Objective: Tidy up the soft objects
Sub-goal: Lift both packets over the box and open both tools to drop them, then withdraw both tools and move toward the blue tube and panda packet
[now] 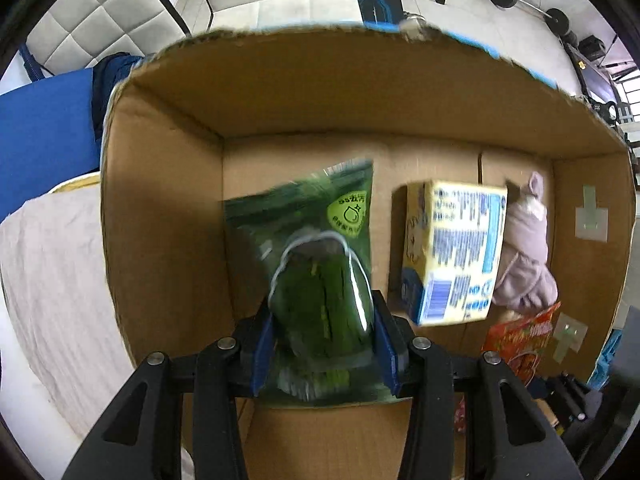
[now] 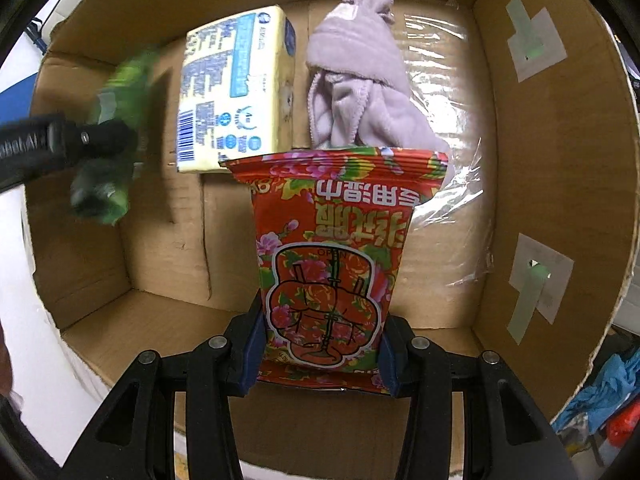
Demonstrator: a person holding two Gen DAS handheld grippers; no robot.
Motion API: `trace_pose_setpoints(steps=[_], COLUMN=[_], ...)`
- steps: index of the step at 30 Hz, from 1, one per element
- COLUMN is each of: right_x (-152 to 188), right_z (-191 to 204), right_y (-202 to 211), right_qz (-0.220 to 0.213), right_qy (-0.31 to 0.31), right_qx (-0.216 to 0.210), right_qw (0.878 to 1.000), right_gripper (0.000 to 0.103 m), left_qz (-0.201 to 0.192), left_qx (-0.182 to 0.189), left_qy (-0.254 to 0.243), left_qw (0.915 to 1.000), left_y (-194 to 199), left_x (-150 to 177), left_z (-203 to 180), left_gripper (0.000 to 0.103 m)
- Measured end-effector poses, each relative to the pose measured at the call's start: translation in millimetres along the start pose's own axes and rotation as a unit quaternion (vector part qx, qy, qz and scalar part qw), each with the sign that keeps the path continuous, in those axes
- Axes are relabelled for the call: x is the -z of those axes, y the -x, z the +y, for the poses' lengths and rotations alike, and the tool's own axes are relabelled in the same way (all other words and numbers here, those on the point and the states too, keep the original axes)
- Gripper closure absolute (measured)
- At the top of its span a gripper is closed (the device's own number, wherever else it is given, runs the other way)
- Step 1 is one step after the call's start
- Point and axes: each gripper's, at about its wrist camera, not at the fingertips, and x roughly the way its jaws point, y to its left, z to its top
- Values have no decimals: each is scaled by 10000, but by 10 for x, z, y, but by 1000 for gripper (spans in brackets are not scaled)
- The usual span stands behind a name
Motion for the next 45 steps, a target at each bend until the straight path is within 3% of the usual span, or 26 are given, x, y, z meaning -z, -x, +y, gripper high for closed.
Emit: trace_pose_setpoints(steps=[5, 8, 10, 18, 26, 45], right_x=[-39, -30, -14, 81, 249, 799], right_z=[17, 39, 74, 67, 62, 61], right_y=[-7, 81, 154, 342, 670, 1192], right_qz=[136, 90, 2, -278, -538, -1040], right_qy=[-8, 24, 96, 124, 140, 305], right_qx=[-44, -36, 43, 68, 97, 184], right_qw=[9999, 10000, 9999, 9995, 9984, 9939], right_gripper=[52, 42, 38, 37, 37, 37], left_qz=[152, 142, 97, -196, -840, -1320], left_qx=[-62, 63, 106, 105, 127, 94], left_qy=[-32, 86, 118, 96, 170, 271], left_qw=[9999, 9998, 9998, 9997, 9962, 9908], left_y=[-44, -12, 23, 329, 808, 1197], left_x=[-121, -145, -124, 38, 524, 1411], left_z=[15, 73, 75, 50, 14, -106], left_gripper=[62, 62, 54, 52, 52, 52])
